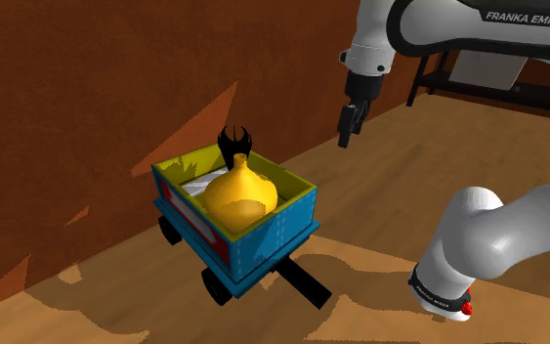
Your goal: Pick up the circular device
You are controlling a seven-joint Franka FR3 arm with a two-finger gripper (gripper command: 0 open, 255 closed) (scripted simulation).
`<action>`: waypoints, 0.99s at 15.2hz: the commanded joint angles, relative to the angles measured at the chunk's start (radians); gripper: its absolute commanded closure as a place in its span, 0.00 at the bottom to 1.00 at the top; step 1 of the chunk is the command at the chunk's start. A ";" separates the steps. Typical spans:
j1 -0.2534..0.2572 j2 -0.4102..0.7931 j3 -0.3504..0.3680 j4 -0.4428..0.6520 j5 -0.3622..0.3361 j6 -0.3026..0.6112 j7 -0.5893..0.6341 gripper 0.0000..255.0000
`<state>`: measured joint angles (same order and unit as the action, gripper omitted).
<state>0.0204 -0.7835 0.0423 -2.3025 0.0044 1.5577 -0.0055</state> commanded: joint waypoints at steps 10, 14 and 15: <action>0.022 0.378 0.035 0.308 0.024 0.042 -0.003 0.00; 0.032 0.547 0.052 0.480 0.026 0.026 -0.001 0.00; 0.035 0.590 0.056 0.528 0.026 0.019 -0.001 0.00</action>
<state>0.0526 -0.2372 0.0946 -1.8167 0.0301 1.5780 -0.0061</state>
